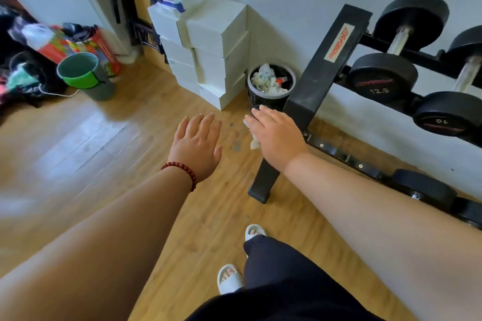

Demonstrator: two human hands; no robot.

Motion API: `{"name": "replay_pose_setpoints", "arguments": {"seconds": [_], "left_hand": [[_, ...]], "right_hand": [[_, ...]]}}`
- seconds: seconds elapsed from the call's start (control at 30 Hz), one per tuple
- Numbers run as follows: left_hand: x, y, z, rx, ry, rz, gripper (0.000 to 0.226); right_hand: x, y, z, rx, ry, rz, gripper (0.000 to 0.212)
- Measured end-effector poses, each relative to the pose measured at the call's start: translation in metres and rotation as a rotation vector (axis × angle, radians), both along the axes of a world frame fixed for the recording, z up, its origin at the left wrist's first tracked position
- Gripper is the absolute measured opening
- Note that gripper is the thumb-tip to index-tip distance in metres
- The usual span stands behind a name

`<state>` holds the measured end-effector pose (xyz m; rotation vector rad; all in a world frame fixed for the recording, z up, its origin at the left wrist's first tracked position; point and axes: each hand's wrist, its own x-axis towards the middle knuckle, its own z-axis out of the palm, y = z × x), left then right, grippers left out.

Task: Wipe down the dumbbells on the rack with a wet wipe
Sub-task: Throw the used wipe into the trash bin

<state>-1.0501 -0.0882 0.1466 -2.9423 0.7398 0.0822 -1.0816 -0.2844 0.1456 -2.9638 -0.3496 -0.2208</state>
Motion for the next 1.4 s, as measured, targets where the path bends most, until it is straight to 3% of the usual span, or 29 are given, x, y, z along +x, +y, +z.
{"name": "replay_pose_setpoints", "arguments": {"seconds": [0.37,0.5,0.67,0.8,1.1,1.4], "left_hand": [[0.164,-0.033,0.002,-0.045,-0.032,-0.043,0.061],[0.221,-0.047,0.005,-0.061,-0.04,-0.044,0.06],[0.285,-0.058,0.001,-0.066,-0.022,-0.073,0.061],[0.342,-0.063,-0.008,-0.049,0.006,-0.15,0.062],[0.494,-0.077,-0.015,0.035,0.047,-0.402,0.063],[0.585,-0.111,-0.027,0.057,0.097,-0.532,0.062]], "right_hand": [[0.166,-0.026,0.001,-0.005,0.086,-0.057,0.046],[0.225,-0.033,-0.002,-0.016,0.083,-0.039,0.059],[0.284,-0.037,-0.009,0.014,0.034,-0.048,0.039],[0.33,-0.042,-0.015,0.017,0.117,-0.079,0.047],[0.437,-0.044,-0.027,0.087,0.232,-0.331,0.046],[0.492,-0.079,-0.04,-0.012,0.379,-0.567,0.061]]}}
